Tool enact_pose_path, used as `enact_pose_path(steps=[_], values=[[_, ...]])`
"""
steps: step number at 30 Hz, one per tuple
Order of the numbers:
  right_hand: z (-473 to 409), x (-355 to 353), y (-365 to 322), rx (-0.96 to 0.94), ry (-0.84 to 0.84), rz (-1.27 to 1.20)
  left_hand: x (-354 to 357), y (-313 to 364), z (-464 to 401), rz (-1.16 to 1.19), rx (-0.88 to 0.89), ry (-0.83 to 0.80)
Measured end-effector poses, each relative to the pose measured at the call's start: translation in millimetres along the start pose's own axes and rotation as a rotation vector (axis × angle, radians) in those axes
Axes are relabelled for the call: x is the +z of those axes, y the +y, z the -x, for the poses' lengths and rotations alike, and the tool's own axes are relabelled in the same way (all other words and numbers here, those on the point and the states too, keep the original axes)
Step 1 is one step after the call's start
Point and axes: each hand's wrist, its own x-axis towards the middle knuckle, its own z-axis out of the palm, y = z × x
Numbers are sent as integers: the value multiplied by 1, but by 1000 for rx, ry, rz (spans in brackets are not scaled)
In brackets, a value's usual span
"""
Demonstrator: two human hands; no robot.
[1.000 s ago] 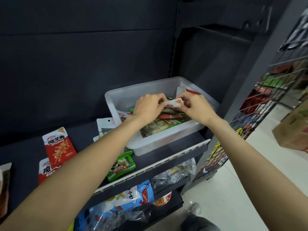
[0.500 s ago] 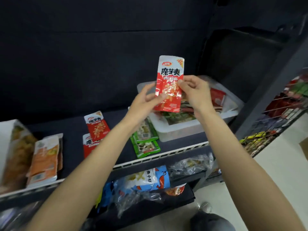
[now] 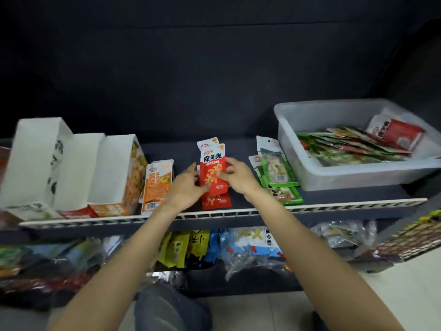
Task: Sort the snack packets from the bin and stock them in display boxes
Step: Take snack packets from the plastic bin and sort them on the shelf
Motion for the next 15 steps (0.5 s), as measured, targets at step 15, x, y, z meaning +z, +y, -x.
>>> enact_pose_path(steps=[15], values=[[34, -71, -11, -426, 151, 811, 30, 8, -25, -701, 302, 63]])
